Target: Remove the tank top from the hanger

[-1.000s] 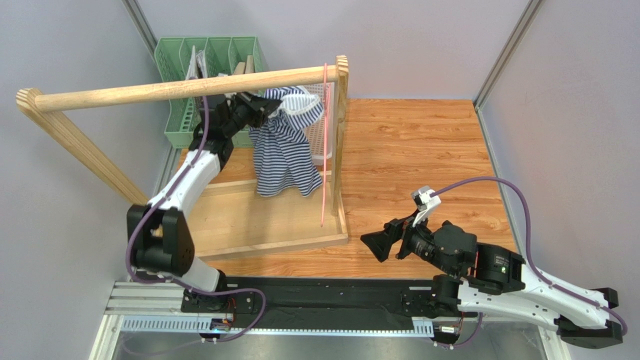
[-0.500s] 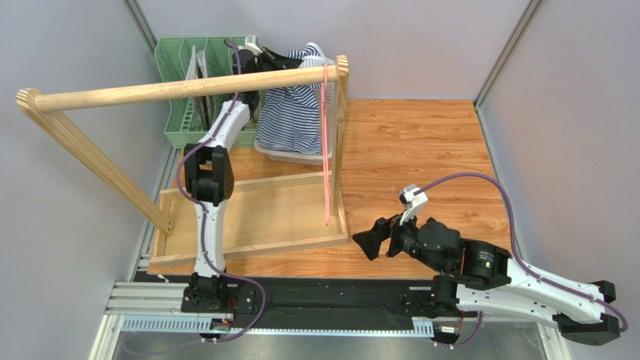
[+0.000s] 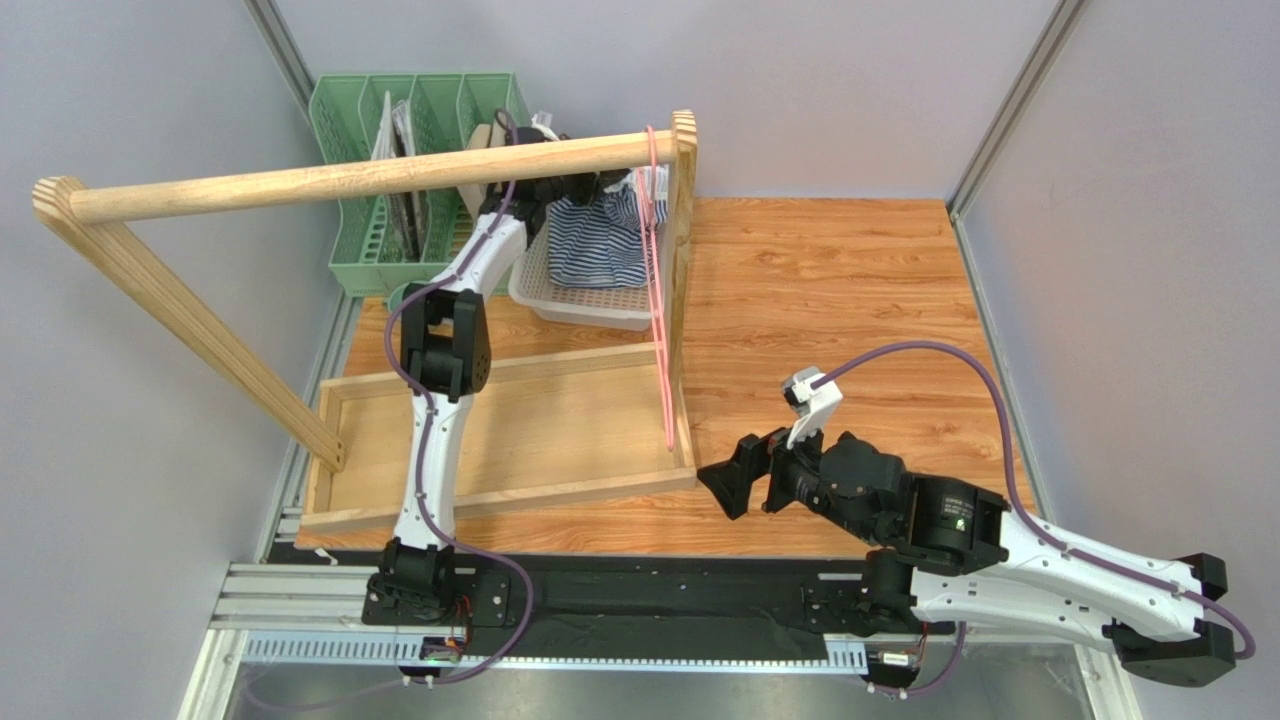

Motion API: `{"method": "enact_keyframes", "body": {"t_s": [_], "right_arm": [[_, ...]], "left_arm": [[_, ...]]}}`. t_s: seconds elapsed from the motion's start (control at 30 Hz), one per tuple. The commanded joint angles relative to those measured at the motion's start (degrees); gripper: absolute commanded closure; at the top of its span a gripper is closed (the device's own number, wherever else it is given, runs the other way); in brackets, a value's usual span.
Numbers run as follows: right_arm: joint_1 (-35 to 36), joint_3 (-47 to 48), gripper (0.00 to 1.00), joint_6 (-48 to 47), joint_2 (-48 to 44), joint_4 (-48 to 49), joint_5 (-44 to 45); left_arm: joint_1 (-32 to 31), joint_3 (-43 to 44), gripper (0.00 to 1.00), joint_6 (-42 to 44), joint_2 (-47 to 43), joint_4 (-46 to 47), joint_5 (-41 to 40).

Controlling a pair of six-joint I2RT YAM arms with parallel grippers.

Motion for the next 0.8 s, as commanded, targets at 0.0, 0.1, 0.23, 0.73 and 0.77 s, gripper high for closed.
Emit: {"method": "enact_keyframes", "body": {"t_s": [0.0, 0.1, 0.23, 0.73, 0.77], "right_arm": [[0.00, 1.90, 0.04, -0.56, -1.12, 2.81, 0.97], [-0.09, 2.07, 0.04, -0.47, -1.39, 2.37, 1.15], [-0.01, 2.16, 0.04, -0.30, -1.56, 1.75, 1.15], [0.00, 2.69, 0.04, 4.71, -3.15, -1.23, 2.03], [0.00, 2.69, 0.04, 4.97, -2.97, -1.41, 2.11]], "left_arm": [[-0.18, -4.39, 1.00, 3.62, -1.95, -0.63, 0.90], [-0.36, -7.29, 1.00, 5.64, -3.44, -3.61, -0.42], [-0.27, -8.45, 1.00, 6.78, -4.15, -7.74, -2.27], [-0.10, -16.08, 0.40, 14.08, -15.92, -19.53, -8.86], [0.08, -17.48, 0.24, 14.00, -17.14, -19.01, -8.95]]}}
